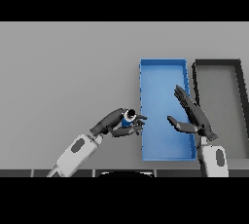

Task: Pick up the blue pipe and place it into the blue bin.

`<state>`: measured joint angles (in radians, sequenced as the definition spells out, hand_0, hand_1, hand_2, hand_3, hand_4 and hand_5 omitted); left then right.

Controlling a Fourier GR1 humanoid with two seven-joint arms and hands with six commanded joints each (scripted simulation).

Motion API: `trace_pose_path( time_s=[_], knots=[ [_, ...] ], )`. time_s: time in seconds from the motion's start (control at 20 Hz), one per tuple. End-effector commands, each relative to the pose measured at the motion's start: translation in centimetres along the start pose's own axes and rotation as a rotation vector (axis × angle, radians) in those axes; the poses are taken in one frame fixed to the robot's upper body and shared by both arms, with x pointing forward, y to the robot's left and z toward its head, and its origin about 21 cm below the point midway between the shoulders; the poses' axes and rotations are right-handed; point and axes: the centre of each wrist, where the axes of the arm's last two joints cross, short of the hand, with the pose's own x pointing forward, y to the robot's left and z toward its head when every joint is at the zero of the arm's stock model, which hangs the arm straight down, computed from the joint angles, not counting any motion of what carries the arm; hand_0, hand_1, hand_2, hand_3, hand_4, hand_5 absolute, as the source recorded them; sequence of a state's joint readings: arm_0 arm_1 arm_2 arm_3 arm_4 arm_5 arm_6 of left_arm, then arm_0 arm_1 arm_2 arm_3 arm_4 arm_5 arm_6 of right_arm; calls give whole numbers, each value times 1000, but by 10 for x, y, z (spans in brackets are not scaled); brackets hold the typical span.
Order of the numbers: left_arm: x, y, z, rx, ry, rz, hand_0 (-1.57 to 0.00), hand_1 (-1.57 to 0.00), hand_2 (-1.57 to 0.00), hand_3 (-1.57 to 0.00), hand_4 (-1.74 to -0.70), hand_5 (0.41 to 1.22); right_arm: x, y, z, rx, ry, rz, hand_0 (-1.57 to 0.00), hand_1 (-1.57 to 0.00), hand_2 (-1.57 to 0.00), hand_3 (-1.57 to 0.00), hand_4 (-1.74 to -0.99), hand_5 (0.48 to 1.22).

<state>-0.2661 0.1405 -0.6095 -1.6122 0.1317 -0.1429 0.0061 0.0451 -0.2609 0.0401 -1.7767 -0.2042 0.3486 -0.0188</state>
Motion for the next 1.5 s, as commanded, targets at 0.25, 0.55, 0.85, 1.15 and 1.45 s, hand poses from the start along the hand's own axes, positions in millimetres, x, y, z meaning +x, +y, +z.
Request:
trace_pose_path(
  time_s=[0.25, 0.55, 0.85, 1.15, 1.45],
  knots=[
    [0, -2, -4, -10, -7, -21, -1571, -1571, -1571, -1442, -1731, 1221, 68, 5, -29, 364, -70, -20, 1, 1, 1, 1, -1335, 507],
    [0, -2, -4, -15, 8, -23, -1571, -1571, -1571, -1439, -1730, 1221, 107, 36, -55, 590, -114, 52, 1, 1, 1, 1, -1326, 485],
    [-4, 2, -7, -40, -18, -22, -1571, -1571, -1571, -1506, -1593, 1221, 116, 62, -89, 728, -132, 111, 1, 1, 1, 1, -1256, 517],
    [-3, 4, -9, -52, -28, -36, -1571, -1571, -1571, -1554, -1486, 1221, 121, 90, -113, 789, -101, 133, 1, 1, 1, 1, -1206, 503],
    [-1, 6, -4, -35, 77, -137, -1571, -1536, -1571, -1121, -1647, 1221, 119, 110, -134, 870, -112, 140, -694, -704, -708, -659, -1433, 486]
  ],
)
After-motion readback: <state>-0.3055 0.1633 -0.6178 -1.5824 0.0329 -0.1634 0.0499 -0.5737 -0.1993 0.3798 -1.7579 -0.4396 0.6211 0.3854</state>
